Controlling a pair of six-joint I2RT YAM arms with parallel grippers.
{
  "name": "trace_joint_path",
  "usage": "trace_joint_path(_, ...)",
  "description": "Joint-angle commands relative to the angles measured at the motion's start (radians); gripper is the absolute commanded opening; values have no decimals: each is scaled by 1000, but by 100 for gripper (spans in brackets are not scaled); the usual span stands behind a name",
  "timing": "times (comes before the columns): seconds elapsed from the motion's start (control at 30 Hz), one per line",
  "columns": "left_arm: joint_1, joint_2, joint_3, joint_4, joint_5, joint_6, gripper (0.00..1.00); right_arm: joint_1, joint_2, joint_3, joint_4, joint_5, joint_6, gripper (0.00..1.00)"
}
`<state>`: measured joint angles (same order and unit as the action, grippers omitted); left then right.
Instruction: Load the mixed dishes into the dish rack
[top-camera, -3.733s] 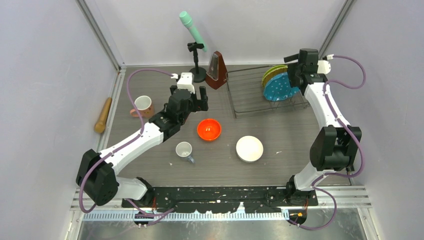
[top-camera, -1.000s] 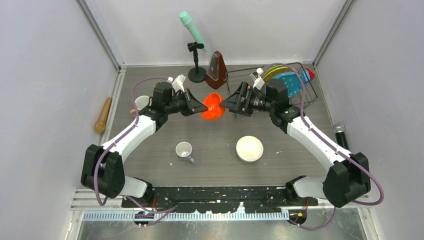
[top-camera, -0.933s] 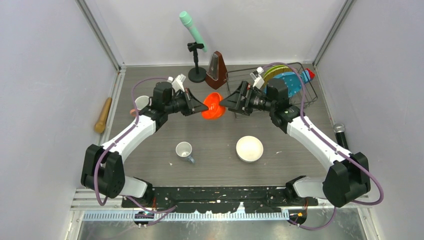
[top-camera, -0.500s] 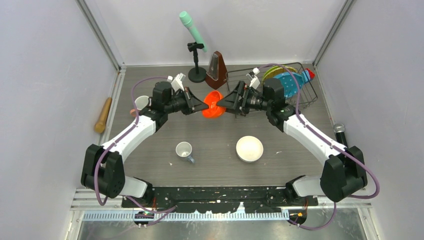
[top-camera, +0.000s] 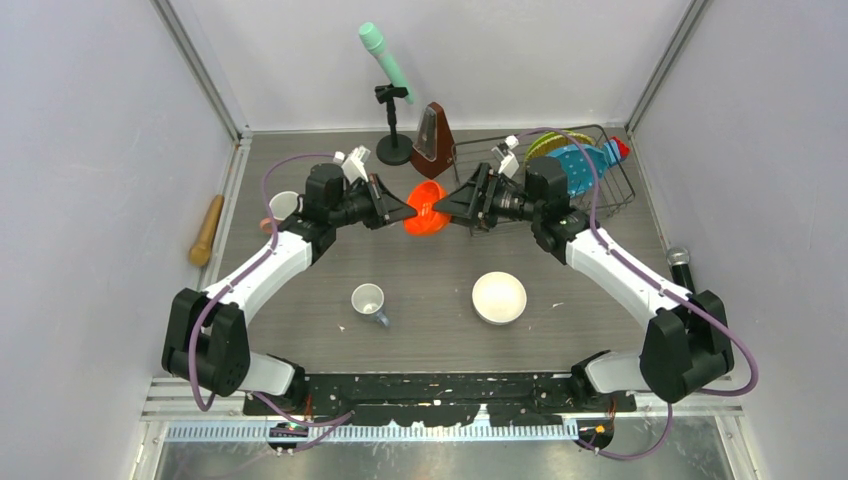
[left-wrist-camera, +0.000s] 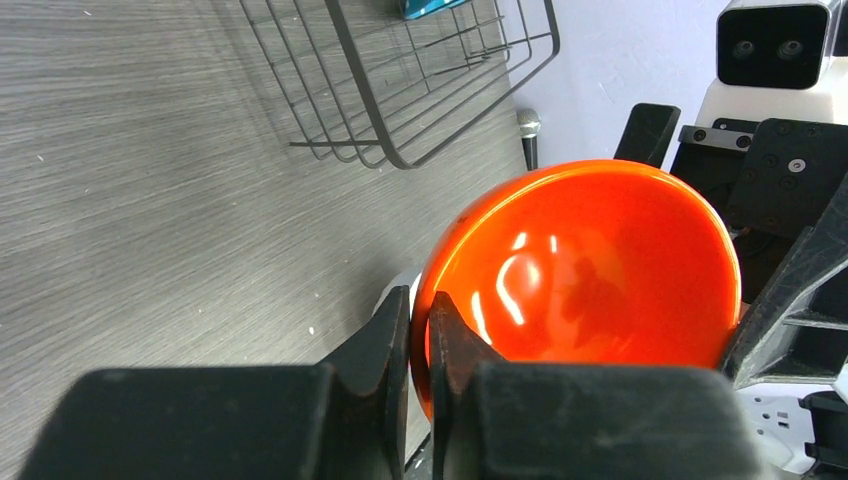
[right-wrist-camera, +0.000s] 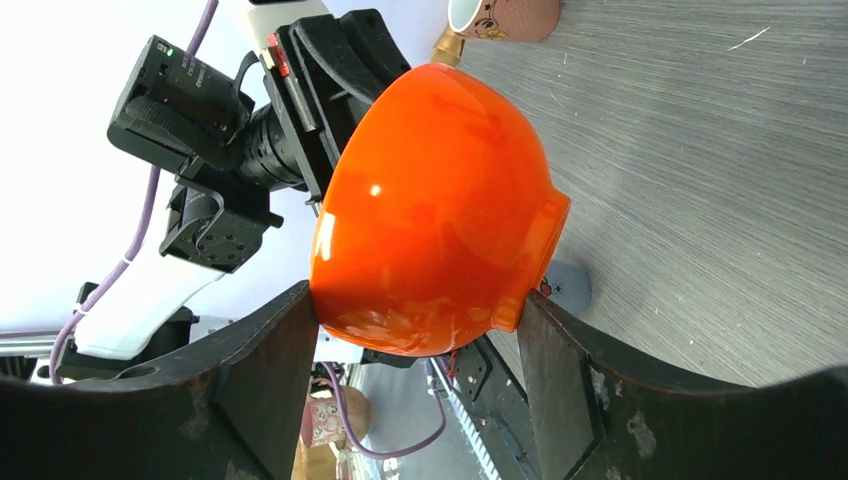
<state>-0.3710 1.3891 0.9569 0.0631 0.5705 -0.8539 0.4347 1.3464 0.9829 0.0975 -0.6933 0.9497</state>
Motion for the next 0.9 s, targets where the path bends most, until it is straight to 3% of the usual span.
trace_joint_path(0.0, 0, -45, 2, 68, -20, 20, 20, 6, 4, 24, 14, -15, 4, 24)
trace_joint_path(0.13, 0, -52, 16, 31, -44, 29, 49, 1, 5, 92, -115, 45, -75, 19)
trace_joint_path(0.3, 0, -66, 40, -2, -61, 51, 64, -24, 13, 183, -216, 102, -161, 15)
trace_joint_path(0.47, 0, -106, 54, -57, -102, 95, 69, -42, 42, 354, -422, 202, -314, 13)
trace_joint_path(0.63, -2, -111, 57, -112, -122, 133, 73, -42, 81, 542, -672, 494, -504, 10)
trace_joint_path(0.73, -37, -82, 64, -107, -143, 152, 81, -42, 97, 584, -708, 687, -606, 6)
trace_joint_path(0.87, -139, -5, 128, -132, -290, 198, 87, -43, 115, 571, -671, 758, -768, 1)
